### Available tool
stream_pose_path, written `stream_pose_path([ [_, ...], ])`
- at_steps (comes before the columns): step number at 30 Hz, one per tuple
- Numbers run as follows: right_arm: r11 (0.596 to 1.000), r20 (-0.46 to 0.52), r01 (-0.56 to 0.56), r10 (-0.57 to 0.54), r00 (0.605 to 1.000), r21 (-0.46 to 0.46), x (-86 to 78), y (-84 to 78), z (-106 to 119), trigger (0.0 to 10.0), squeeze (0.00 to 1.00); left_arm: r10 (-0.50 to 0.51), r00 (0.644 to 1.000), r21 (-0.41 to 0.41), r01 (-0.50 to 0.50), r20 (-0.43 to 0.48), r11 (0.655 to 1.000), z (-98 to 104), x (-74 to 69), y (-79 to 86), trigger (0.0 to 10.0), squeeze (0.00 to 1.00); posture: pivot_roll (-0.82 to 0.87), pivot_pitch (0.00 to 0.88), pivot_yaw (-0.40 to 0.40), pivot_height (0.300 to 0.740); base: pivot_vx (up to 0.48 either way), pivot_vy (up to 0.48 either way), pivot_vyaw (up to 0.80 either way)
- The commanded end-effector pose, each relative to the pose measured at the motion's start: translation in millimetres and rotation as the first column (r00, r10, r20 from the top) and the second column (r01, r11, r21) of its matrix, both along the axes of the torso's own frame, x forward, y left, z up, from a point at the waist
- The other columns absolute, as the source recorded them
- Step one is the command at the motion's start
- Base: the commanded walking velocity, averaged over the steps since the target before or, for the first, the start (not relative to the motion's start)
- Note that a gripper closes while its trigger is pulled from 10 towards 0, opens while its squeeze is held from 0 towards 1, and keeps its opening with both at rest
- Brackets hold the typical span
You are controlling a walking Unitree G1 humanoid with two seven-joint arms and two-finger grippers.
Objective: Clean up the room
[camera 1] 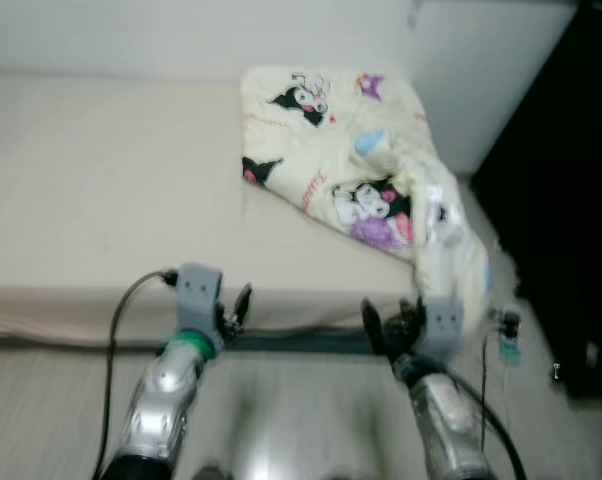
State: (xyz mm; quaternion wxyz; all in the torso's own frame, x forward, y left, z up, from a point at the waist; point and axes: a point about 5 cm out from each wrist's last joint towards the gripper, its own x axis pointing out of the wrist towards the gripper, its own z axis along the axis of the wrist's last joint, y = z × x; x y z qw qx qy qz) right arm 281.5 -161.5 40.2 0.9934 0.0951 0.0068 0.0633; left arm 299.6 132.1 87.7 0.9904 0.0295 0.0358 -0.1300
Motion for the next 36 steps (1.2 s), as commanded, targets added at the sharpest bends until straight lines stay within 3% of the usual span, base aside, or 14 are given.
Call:
stream_pose_path([
  [1,1.0,-0.034,0.002,-0.001,0.999,0.018,-4.5,2.6,-6.4,10.0,0.0,0.026,0.999,0.034,-0.025,-0.045,0.999,-8.7,-3.1,7.5,10.0,0.0,0.05,0.058,-0.002,0.74,0.0,0.0,0.0],
  [13,1.0,-0.036,0.002,-0.001,0.999,0.019,-4.8,2.2,-6.5,10.0,0.0,0.078,0.996,0.038,-0.076,-0.047,0.996,-6.3,3.4,13.2,10.0,0.0,0.05,0.059,0.0,0.74,0.0,0.0,0.0],
  [36,1.0,-0.043,0.0,0.001,0.999,0.022,-6.6,4.4,-7.1,10.0,0.0,0.099,0.994,0.057,-0.097,-0.042,0.994,-3.9,6.7,15.2,10.0,0.0,0.04,0.066,0.006,0.74,0.48,0.0,0.0],
])
